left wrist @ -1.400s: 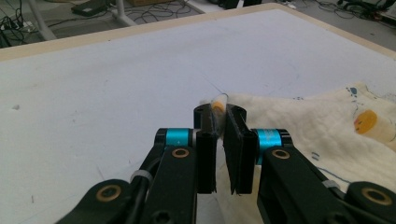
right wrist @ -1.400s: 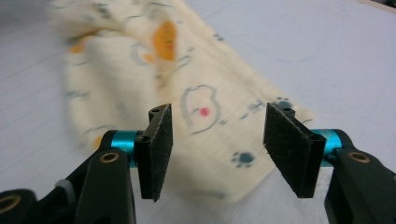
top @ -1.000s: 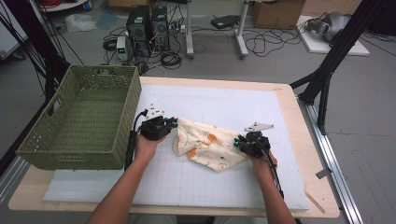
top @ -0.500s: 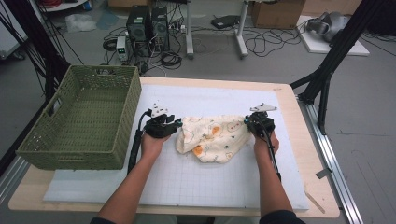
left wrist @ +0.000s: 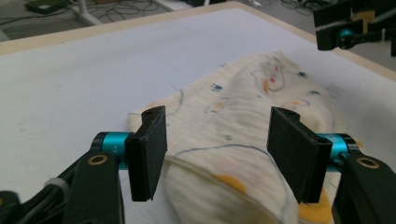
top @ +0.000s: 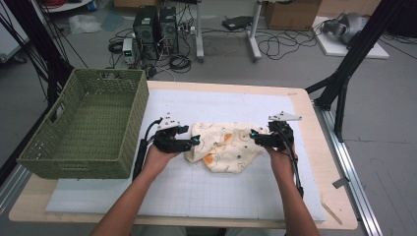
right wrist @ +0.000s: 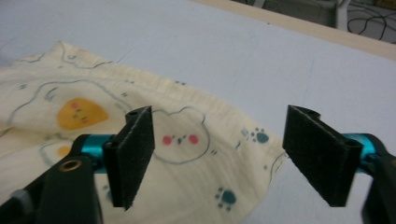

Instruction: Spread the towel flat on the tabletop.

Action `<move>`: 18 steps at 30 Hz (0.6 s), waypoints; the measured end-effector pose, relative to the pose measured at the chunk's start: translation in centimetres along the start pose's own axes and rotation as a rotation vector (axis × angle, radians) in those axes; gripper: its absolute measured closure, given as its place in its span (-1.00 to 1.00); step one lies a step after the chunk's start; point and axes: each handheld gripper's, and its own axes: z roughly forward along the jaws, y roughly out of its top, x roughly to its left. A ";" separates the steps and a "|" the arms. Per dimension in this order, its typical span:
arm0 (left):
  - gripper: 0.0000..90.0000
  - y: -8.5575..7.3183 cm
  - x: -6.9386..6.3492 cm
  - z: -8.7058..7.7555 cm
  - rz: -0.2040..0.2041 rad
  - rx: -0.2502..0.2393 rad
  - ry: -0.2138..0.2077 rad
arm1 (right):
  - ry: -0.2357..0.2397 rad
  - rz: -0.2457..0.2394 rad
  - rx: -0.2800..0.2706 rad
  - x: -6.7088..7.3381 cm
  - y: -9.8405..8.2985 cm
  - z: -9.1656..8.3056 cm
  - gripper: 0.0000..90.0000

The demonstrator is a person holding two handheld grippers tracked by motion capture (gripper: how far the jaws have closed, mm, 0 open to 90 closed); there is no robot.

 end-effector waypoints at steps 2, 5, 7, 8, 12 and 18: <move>-0.15 -0.3 -0.6 0.1 0.018 0.021 -0.001 | 0.022 -0.013 -0.009 0.4 -0.4 -1.0 -0.52; -0.21 -1.2 -1.2 0.3 0.010 0.051 -0.006 | 0.045 -0.035 -0.047 0.9 -1.6 -2.4 -0.52; -0.22 -1.7 -1.4 0.4 0.009 0.066 -0.010 | 0.066 -0.047 -0.070 1.1 -2.6 -3.1 -0.59; -0.24 -2.0 -1.6 0.5 0.010 0.074 -0.010 | 0.070 -0.062 -0.076 1.2 -3.0 -3.4 -0.60; -0.28 -2.5 -2.3 0.6 0.056 0.120 -0.019 | 0.079 -0.115 -0.090 1.9 -4.8 -4.4 -0.64; -0.22 -3.2 -3.0 0.9 0.097 0.137 -0.017 | 0.137 -0.123 -0.089 2.8 -7.2 -5.0 -0.73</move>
